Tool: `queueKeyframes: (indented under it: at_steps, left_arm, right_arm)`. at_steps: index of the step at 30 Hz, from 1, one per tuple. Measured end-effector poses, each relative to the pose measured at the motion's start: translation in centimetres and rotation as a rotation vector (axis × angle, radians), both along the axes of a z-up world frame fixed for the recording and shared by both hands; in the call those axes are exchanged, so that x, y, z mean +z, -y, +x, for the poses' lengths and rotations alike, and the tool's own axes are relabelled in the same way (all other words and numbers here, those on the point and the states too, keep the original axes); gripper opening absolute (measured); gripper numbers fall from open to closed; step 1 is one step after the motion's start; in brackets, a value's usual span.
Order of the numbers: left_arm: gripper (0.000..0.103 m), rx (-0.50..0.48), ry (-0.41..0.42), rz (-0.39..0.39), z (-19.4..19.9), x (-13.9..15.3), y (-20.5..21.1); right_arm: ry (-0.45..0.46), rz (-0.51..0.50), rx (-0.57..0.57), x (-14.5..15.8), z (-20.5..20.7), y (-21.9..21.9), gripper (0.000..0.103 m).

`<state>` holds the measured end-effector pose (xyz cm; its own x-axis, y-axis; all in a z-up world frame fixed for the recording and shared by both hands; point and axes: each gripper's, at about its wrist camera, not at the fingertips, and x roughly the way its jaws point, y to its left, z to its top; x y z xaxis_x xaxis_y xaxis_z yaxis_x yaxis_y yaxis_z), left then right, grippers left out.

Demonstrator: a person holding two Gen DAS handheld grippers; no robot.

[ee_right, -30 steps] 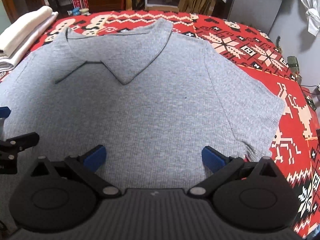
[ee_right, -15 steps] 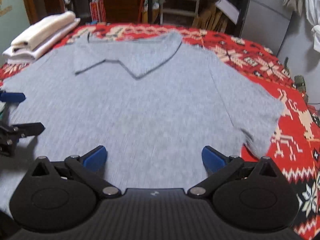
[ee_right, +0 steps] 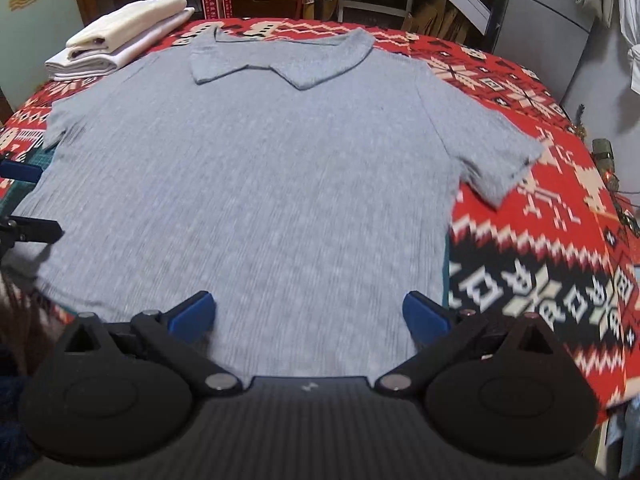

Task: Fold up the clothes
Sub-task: 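Pinch the grey shirt hem with both grippers, then lift the hem with both grippers and carry it over toward the collar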

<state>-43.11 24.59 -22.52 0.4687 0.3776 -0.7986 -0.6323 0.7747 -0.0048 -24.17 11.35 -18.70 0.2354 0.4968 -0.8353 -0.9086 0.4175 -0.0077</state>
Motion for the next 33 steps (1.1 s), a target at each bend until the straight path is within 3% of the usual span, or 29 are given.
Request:
queueKeyframes:
  at_steps: [3, 5, 8, 10, 11, 14, 15, 17, 18, 27, 28, 29, 31, 33]
  left_arm:
    - [0.1, 0.016, 0.013, -0.015, -0.6, 0.3, 0.3]
    - [0.091, 0.033, 0.029, -0.035, -1.0, 0.6, 0.4]
    - [0.083, 0.076, 0.101, -0.102, -2.4, 1.8, -0.2]
    - [0.078, 0.106, 0.147, -0.117, -3.3, 2.6, -0.3]
    - [0.066, 0.115, 0.165, -0.113, -3.7, 3.0, -0.3]
    - [0.033, 0.115, 0.2, -0.157, -4.5, 2.9, -0.2]
    - [0.03, 0.114, 0.212, -0.172, -4.8, 2.9, -0.2]
    - [0.009, 0.126, 0.192, -0.221, -5.0, 2.0, -0.3]
    - [0.007, 0.126, 0.185, -0.231, -5.2, 1.7, -0.3]
    - [0.01, 0.159, 0.133, -0.305, -7.5, 1.9, 0.6]
    - [0.016, 0.166, 0.134, -0.308, -7.8, 2.1, 0.8]
    - [0.029, 0.172, 0.135, -0.309, -8.0, 2.3, 0.9]
    - [0.046, 0.196, 0.13, -0.284, -8.5, 2.7, 1.2]
    - [0.047, 0.21, 0.126, -0.265, -8.7, 2.9, 1.4]
  right_arm:
    - [-0.006, 0.017, -0.013, 0.3, 0.0, 1.1, 0.098]
    - [-0.018, 0.035, -0.037, 0.8, 0.2, 1.7, 0.085]
    - [-0.051, 0.075, -0.076, 2.1, 0.9, 2.7, 0.081]
    - [-0.032, 0.08, -0.068, 2.6, 0.7, 3.1, 0.064]
    - [-0.023, 0.082, -0.064, 2.8, 0.6, 3.3, 0.053]
    - [-0.016, 0.077, -0.057, 3.0, 0.4, 3.9, 0.032]
    - [-0.029, 0.066, -0.058, 2.6, 0.4, 4.1, 0.03]
    - [-0.053, 0.046, -0.06, 1.9, 0.3, 4.4, 0.026]
    - [-0.049, 0.051, -0.054, 1.7, 0.1, 4.7, 0.026]
    - [-0.074, 0.059, -0.103, 2.8, 0.2, 8.2, 0.025]
    - [-0.077, 0.071, -0.117, 3.1, 0.3, 8.7, 0.026]
    - [-0.074, 0.077, -0.134, 3.4, 0.5, 9.2, 0.026]
    - [-0.073, 0.079, -0.167, 3.5, 0.9, 10.1, 0.026]
    - [-0.083, 0.076, -0.199, 3.3, 1.4, 10.8, 0.026]
